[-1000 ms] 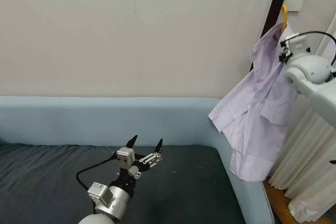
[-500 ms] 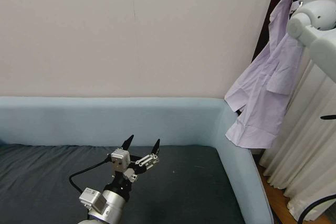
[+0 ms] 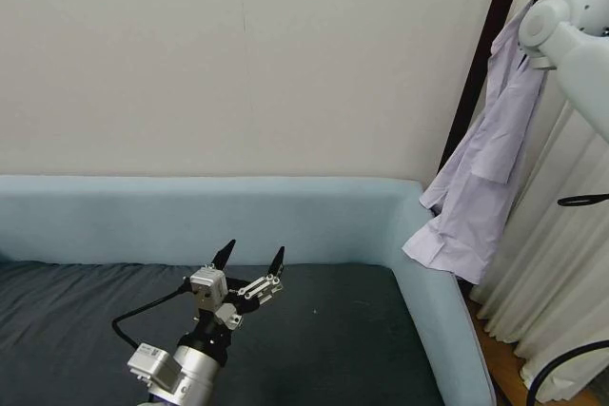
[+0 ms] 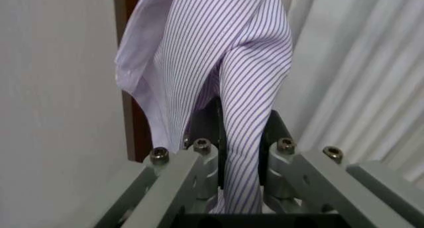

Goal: Pick up the clothes from the sofa and hang them on the clothes hanger.

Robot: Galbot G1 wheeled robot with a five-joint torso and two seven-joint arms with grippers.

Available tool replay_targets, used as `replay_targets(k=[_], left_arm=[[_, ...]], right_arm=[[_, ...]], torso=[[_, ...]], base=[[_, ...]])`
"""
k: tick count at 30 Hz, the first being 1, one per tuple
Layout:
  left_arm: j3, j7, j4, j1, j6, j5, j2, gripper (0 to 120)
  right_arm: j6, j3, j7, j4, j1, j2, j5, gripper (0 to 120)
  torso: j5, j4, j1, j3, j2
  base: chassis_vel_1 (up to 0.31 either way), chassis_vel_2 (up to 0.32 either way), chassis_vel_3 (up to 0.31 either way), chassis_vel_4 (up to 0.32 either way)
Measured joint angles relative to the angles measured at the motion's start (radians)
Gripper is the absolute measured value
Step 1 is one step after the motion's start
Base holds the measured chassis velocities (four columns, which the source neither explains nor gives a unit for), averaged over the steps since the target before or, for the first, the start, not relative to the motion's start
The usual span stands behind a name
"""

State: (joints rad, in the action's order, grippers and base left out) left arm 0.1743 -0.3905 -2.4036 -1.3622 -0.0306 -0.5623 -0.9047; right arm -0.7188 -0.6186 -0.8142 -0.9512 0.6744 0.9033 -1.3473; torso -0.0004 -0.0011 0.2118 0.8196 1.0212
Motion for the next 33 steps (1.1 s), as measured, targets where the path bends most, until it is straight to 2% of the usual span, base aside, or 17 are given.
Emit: replay_targets(k=[7,12,13,15,17,18,20,21,23,24,25,26,27,28,30,31,33], left_arm=[[0.014,-0.001,-0.004,-0.012,-0.005,0.009,0.001,100],[0.008,-0.003,0.024,-0.007,-0.006,0.025,-0.001,100],[0.008,-0.003,0.024,-0.007,-0.006,0.025,-0.001,100],[0.0,-0.002,0.038,-0.008,-0.011,0.035,-0.008,100],[-0.002,-0.001,0.041,-0.009,-0.014,0.038,-0.009,100],[-0.007,0.001,0.066,-0.014,-0.04,0.062,-0.021,100],[-0.002,0.0,0.093,-0.031,-0.069,0.08,-0.062,100],[-0.002,0.0,0.093,-0.031,-0.069,0.08,-0.062,100],[0.051,0.002,0.111,-0.099,-0.123,0.112,-0.14,100],[0.095,0.014,0.127,-0.168,-0.171,0.154,-0.203,100],[0.11,0.029,0.151,-0.21,-0.206,0.187,-0.239,100],[0.11,0.029,0.151,-0.21,-0.206,0.187,-0.239,100],[0.116,0.038,0.164,-0.228,-0.23,0.211,-0.258,100],[0.119,0.057,0.185,-0.247,-0.263,0.256,-0.279,100],[0.121,0.076,0.218,-0.259,-0.306,0.305,-0.297,100],[0.121,0.076,0.218,-0.259,-0.306,0.305,-0.297,100],[0.125,0.089,0.246,-0.271,-0.341,0.327,-0.314,100]], right_arm=[[0.095,-0.012,0.197,-0.116,-0.056,-0.078,0.199,23],[0.257,0.018,0.328,-0.382,-0.181,-0.236,0.337,45],[0.257,0.018,0.328,-0.382,-0.181,-0.236,0.337,45],[0.33,0.112,0.353,-0.546,-0.293,-0.321,0.349,54],[0.35,0.146,0.359,-0.587,-0.329,-0.346,0.35,56],[0.44,0.296,0.382,-0.781,-0.497,-0.474,0.351,65],[0.565,0.43,0.384,-0.985,-0.711,-0.601,0.347,75],[0.565,0.43,0.384,-0.985,-0.711,-0.601,0.347,75],[0.627,0.675,0.39,-1.116,-0.961,-0.662,0.37,84],[0.65,0.801,0.396,-1.158,-1.129,-0.666,0.396,90],[0.664,0.894,0.41,-1.179,-1.263,-0.644,0.449,94],[0.664,0.894,0.41,-1.179,-1.263,-0.644,0.449,94],[0.68,0.956,0.421,-1.19,-1.357,-0.617,0.502,97],[0.703,1.033,0.441,-1.201,-1.526,-0.544,0.591,99],[0.717,1.096,0.458,-1.225,-1.741,-0.404,0.683,100],[0.717,1.096,0.458,-1.225,-1.741,-0.404,0.683,100],[0.738,1.136,0.488,-1.25,-1.909,-0.263,0.768,100]], torso=[[0.0002,0.0004,0.0,0.0,0.0],[0.0004,-0.0004,0.0,0.0,0.0],[0.0004,-0.0004,0.0,0.0,0.0],[0.0001,0.0012,0.0,0.0,0.0],[0.0003,0.0015,0.0,0.0,0.0],[0.0004,-0.0004,0.0,0.0,0.0],[0.0009,-0.0016,0.0,0.0,0.0],[0.0009,-0.0016,0.0,0.0,0.0],[0.0003,-0.002,0.0,-0.001,0.0],[-0.0021,-0.001,-0.001,-0.001,0.001],[-0.0002,0.0013,-0.001,0.0,0.001],[-0.0002,0.0013,-0.001,0.0,0.001],[-0.0003,0.0014,-0.001,0.0,0.001],[0.0,0.0017,-0.001,0.0,0.001],[0.0012,0.0012,0.0,0.0,0.0],[0.0012,0.0012,0.0,0.0,0.0],[0.0011,-0.0008,0.0,0.0,0.0]], base=[[0.0,0.0,0.0,0.0],[0.0,0.0,0.0,0.0],[0.0,0.0,0.0,0.0],[0.0,0.0,0.0,0.0],[0.0,0.0,0.0,0.0],[0.0,0.0,0.0,0.0],[0.0,0.0,0.0,0.0],[0.0,0.0,0.0,0.0],[0.0,0.0,0.0,0.0],[0.0,0.0,0.0,0.0],[0.0,0.0,0.0,0.0],[0.0,0.0,0.0,0.0],[0.0,0.0,0.0,0.0],[0.054,0.023,0.049,0.038],[0.0,0.0,0.0,0.0],[0.0,0.0,0.0,0.0],[0.0,0.0,0.0,0.0]])
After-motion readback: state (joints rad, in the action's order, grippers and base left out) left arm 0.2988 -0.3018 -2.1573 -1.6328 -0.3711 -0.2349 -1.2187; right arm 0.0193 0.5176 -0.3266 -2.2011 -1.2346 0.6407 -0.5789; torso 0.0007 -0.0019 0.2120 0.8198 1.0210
